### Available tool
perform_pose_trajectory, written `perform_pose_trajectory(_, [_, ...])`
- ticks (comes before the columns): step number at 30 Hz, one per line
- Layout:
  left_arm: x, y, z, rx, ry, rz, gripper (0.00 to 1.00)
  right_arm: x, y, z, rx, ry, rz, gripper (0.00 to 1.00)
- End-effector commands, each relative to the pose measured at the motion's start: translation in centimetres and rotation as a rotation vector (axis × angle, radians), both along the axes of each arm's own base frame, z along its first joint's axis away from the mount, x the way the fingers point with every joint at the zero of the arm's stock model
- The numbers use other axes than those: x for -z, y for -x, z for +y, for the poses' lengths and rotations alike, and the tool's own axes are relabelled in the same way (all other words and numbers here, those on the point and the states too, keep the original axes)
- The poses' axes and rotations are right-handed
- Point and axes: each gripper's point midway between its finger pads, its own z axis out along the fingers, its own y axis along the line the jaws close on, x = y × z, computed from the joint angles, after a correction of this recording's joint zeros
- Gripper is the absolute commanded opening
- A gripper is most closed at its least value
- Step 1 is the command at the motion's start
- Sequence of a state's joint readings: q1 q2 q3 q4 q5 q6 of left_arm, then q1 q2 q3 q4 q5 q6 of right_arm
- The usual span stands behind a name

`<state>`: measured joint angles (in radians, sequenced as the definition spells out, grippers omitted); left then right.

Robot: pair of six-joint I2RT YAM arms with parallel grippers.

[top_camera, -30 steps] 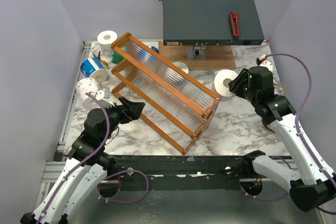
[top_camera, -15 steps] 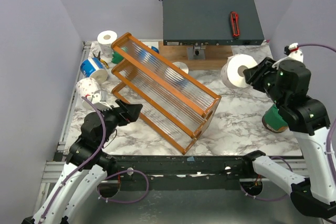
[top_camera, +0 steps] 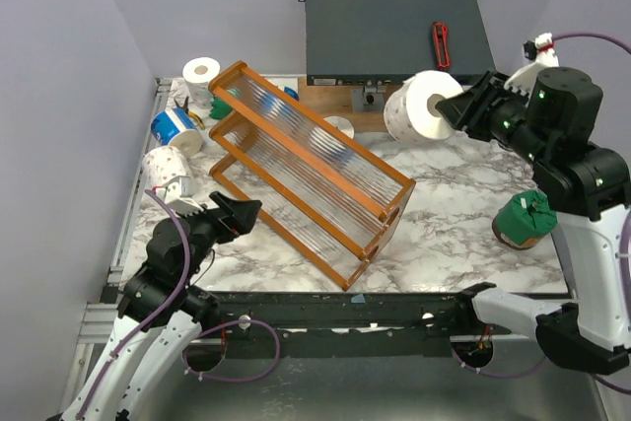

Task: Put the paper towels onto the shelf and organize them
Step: Place the paper towel on the shelf.

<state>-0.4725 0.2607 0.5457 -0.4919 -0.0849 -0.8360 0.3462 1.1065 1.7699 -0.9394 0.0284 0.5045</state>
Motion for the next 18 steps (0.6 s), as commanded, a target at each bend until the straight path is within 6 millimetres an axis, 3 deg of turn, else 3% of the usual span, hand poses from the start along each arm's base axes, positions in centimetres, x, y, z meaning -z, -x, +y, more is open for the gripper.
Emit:
perform_pose_trajectory(1, [-0.4,0.4,1.0,-0.045,-0.005,0.014,0.92,-2.9,0.1,2.9,-0.146,-0.071,-0.038,0.37])
perform_pose_trajectory(12, [0.7,0.6,1.4,-0.061,-0.014,0.057,0.92,-6.2,-3.6,7.3,-0.259,-0.164,-0.082,0.38])
perform_pose_trajectory(18, [1.0,0.6,1.3,-0.061,-0.015,0.071,0.92,-6.7,-6.0,11.7,-0.312,-0.138,-0.076,0.38])
